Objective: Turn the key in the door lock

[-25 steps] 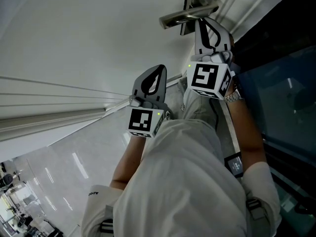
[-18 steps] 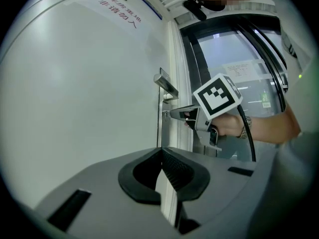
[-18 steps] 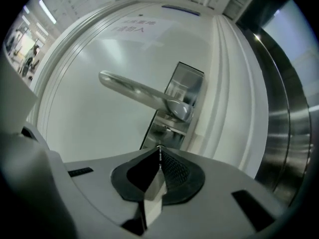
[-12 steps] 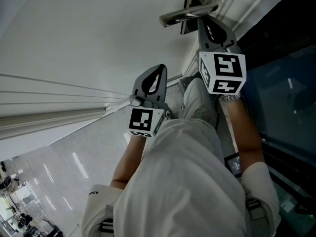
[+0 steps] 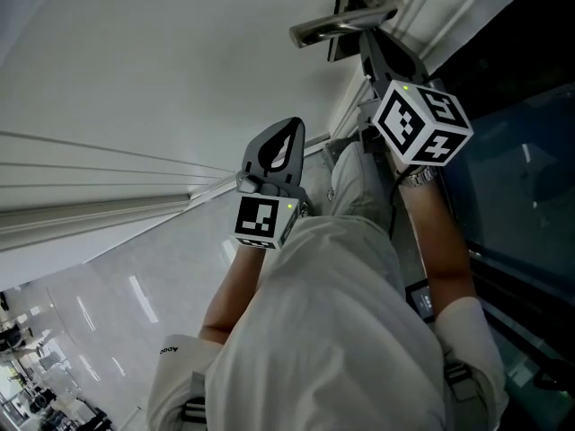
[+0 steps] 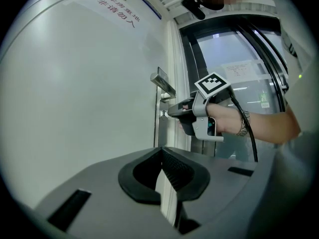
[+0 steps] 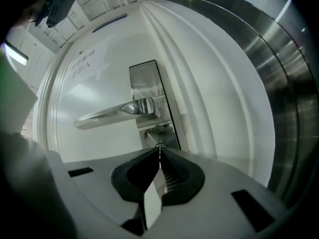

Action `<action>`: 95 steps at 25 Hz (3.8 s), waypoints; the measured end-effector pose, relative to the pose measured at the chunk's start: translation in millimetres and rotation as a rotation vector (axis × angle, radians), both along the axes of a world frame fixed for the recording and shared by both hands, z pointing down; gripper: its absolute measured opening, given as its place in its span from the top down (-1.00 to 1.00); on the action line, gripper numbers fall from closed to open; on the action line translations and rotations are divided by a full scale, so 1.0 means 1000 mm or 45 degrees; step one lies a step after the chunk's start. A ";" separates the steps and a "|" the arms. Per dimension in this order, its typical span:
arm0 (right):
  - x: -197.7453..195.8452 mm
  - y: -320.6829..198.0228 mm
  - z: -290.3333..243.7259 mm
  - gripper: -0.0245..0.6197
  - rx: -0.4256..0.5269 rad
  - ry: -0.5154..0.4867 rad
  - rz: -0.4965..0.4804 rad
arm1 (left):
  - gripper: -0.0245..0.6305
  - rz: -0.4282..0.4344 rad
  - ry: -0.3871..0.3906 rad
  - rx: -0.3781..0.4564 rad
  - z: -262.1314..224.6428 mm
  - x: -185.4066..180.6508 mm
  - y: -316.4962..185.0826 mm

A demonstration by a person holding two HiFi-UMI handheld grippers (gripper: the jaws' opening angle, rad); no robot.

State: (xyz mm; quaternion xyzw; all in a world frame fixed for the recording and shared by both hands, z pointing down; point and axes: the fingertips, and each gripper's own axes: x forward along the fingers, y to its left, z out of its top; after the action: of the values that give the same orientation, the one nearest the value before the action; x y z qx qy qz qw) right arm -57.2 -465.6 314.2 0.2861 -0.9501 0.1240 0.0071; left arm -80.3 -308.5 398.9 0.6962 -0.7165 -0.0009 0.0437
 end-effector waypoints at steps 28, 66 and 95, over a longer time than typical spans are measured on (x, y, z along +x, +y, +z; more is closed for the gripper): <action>0.007 -0.009 0.009 0.87 -0.780 -0.598 -0.110 | 0.90 -0.007 0.016 -0.025 0.007 -0.002 0.000; -0.005 0.060 0.047 0.77 -0.470 -0.263 -0.247 | 0.90 -0.024 0.022 -0.028 0.012 -0.018 0.004; 0.019 0.183 0.087 0.91 0.193 0.003 -0.385 | 0.90 -0.106 -0.010 0.033 0.021 0.006 0.052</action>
State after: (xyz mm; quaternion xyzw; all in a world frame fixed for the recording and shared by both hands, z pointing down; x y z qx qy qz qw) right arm -37.8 -282.9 401.5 0.1396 -0.9890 0.0491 0.0051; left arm -74.7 -256.5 419.8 0.6664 -0.7449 -0.0094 0.0318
